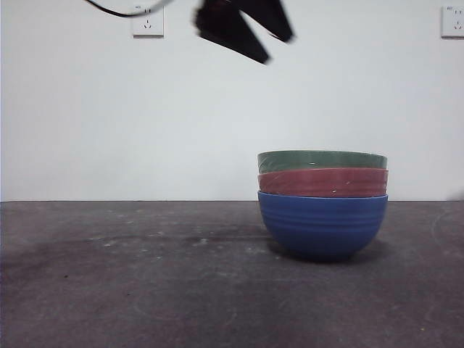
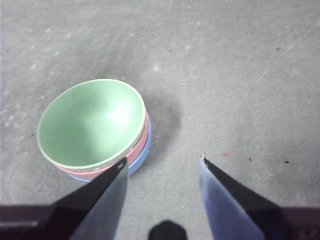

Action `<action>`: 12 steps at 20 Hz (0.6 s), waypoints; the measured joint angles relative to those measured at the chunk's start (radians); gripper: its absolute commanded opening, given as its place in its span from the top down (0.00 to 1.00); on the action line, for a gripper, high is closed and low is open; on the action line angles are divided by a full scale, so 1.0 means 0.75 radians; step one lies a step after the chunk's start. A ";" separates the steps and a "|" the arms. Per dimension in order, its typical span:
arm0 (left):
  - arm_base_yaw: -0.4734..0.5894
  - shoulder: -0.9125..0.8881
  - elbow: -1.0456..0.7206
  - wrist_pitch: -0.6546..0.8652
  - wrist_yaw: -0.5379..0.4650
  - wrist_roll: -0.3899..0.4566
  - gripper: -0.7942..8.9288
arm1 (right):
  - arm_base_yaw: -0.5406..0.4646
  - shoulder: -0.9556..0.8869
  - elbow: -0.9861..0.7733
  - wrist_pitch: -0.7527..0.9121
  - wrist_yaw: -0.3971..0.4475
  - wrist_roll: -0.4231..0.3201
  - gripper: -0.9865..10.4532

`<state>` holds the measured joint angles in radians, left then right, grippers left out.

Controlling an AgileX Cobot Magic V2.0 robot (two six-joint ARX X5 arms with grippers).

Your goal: Pick up the green bowl on the top,put the green bowl on the left,pick up the red bowl in the middle,put the red bowl on the right

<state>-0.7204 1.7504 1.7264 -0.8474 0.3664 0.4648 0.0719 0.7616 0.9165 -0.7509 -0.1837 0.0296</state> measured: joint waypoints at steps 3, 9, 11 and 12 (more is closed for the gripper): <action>-0.061 0.125 0.040 -0.009 -0.031 0.072 0.61 | 0.000 -0.001 0.000 -0.028 0.001 -0.001 0.72; -0.088 0.316 0.041 -0.041 -0.070 0.150 0.84 | 0.000 -0.002 0.000 -0.060 0.005 -0.022 0.72; -0.088 0.316 0.041 -0.054 -0.071 0.172 0.93 | 0.000 -0.002 0.000 -0.060 0.005 -0.025 0.72; -0.086 0.267 0.416 -0.274 -0.142 0.141 0.93 | 0.000 -0.003 0.000 -0.059 0.005 -0.025 0.72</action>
<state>-0.7853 1.9503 2.0380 -1.0531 0.2600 0.5705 0.0719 0.7597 0.9165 -0.7952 -0.1802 0.0105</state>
